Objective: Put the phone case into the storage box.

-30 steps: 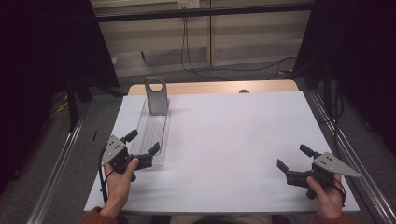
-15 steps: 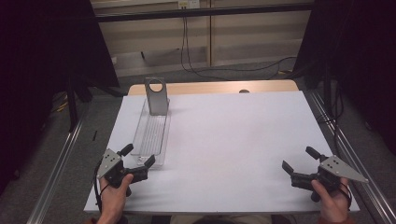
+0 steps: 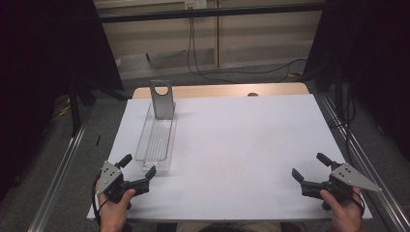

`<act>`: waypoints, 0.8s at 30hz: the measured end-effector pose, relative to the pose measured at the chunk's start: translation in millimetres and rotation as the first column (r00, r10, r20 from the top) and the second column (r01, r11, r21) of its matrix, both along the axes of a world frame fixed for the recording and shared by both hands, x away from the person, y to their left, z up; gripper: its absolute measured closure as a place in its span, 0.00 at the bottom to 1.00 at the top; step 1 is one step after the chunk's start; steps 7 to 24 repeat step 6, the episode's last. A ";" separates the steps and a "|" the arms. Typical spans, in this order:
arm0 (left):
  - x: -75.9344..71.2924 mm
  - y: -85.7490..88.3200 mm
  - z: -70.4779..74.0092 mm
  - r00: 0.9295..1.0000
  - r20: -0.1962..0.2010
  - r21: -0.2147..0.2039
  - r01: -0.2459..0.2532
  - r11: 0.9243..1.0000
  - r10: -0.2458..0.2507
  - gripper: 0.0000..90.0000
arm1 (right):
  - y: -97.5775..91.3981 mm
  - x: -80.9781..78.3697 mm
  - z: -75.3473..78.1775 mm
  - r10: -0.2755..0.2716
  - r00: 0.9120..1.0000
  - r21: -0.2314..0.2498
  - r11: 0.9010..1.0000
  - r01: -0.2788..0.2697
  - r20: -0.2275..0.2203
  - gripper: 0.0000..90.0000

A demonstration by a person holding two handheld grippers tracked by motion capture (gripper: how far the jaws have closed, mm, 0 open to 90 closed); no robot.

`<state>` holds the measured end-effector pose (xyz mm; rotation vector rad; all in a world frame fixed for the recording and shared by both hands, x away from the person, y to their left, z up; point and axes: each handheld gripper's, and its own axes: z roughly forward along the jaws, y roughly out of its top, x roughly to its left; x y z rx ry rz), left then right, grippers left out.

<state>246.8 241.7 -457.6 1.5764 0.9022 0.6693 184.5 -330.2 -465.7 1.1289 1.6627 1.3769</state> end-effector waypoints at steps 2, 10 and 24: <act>0.3 -1.2 -0.6 1.000 -0.007 0.013 0.005 1.000 -0.005 0.04 | -0.5 0.1 0.0 -0.002 1.000 0.003 1.000 0.002 -0.004 0.00; 1.1 -2.4 0.5 1.000 -0.010 0.001 0.017 1.000 -0.017 0.03 | -0.7 0.8 0.0 -0.005 1.000 0.016 1.000 0.005 -0.003 0.00; 1.1 -2.4 0.5 1.000 -0.010 0.001 0.017 1.000 -0.017 0.03 | -0.7 0.8 0.0 -0.005 1.000 0.016 1.000 0.005 -0.003 0.00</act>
